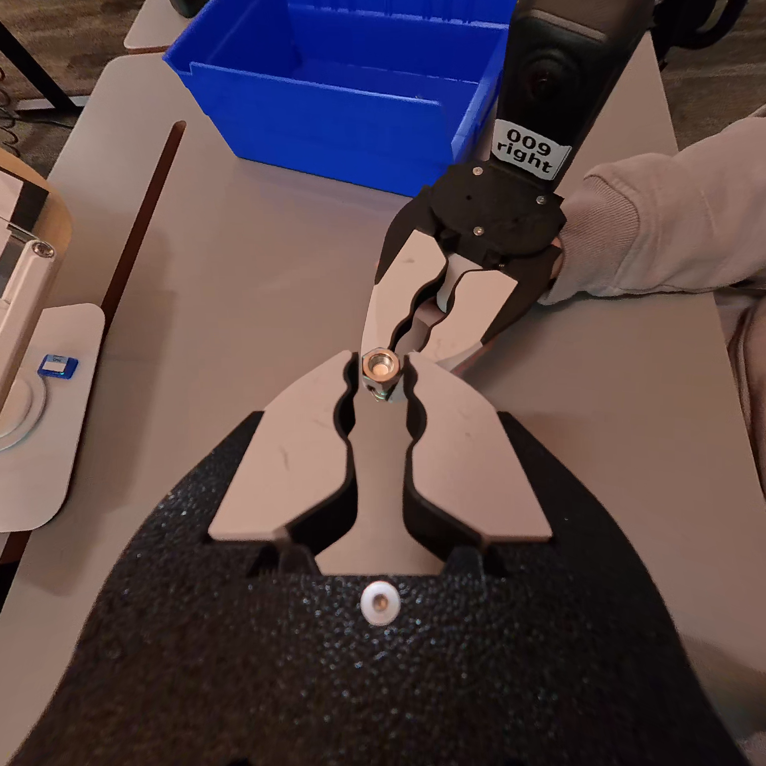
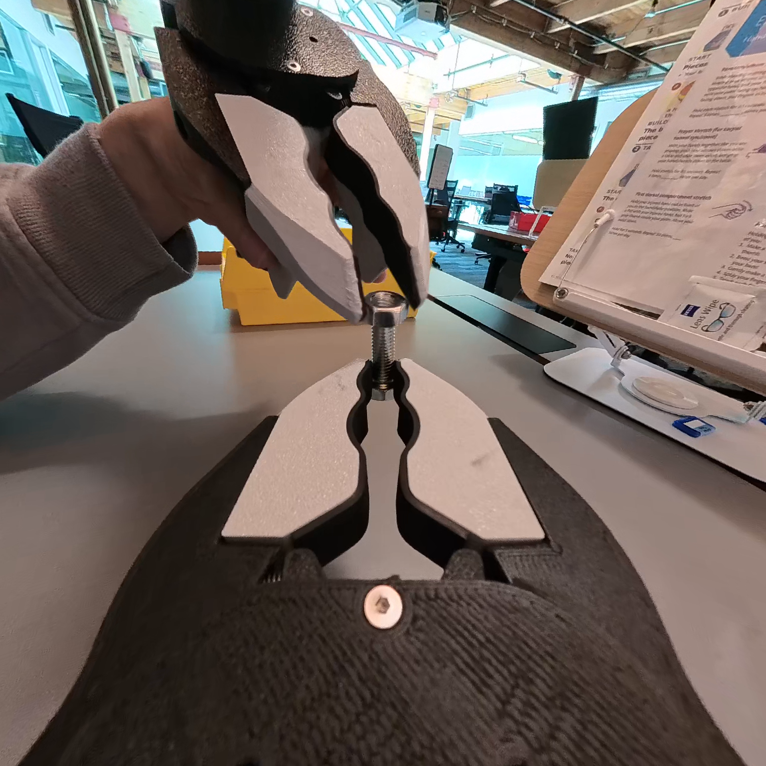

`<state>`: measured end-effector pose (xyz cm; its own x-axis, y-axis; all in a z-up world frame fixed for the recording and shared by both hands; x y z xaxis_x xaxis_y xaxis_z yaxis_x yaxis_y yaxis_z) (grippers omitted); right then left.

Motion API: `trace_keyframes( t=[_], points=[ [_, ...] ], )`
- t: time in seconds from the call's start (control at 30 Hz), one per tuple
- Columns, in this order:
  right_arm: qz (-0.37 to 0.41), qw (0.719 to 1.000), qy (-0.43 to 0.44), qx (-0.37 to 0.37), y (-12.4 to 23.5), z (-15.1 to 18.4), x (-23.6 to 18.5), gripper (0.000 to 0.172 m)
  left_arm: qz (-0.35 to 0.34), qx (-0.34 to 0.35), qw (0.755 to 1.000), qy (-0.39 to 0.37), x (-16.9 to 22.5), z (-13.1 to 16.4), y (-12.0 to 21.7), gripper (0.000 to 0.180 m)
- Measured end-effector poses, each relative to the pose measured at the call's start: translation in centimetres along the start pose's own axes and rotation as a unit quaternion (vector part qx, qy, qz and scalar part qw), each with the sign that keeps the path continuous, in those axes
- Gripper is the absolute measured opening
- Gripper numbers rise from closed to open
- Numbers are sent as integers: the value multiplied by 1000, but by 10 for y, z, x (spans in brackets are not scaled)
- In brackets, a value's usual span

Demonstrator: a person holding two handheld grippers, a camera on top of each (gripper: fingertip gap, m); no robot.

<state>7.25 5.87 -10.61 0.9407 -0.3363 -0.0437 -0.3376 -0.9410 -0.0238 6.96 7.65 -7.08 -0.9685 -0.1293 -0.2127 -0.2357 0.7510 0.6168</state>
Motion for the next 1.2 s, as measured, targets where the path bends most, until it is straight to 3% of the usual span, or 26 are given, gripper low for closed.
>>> trace_keyframes(
  t=[0.03,0.2,0.33,0.47,0.7,0.87,0.97,1.2],
  points=[
    [0,1000,-1,1,0,0,0,9,-1,4,1000,0,0,-1,0,24],
    [-2,1000,-2,-3,0,0,0,9,-12,29,1000,5,-3,-6,6,23],
    [-3,1000,-15,-15,-1,3,1,9,-65,45,997,15,-16,-9,16,36],
    [-20,998,-51,-22,-1,5,0,9,-93,137,985,56,-18,-12,25,35],
    [-12,999,-37,-23,-2,7,0,9,-122,300,938,123,-2,15,22,31],
    [-26,998,-3,-61,-6,18,-7,9,-79,224,966,101,5,40,-4,38],
    [-23,998,22,-62,-6,18,-8,9,-42,229,966,112,12,45,-9,35],
    [-21,993,69,-98,-9,24,-15,9,-130,171,976,-41,20,35,1,27]
  ],
)
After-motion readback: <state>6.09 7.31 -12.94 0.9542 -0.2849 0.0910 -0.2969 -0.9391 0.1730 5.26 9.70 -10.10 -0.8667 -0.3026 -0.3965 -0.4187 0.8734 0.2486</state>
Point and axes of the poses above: each gripper's, where its closed fingertips meet, y back along the fingers, z out of its underside, x = y × z across the jaws, the point moved 2 cm from there along y, back along the fingers, and after that the axes turned 8 degrees about -y, right-handed, at the moved point
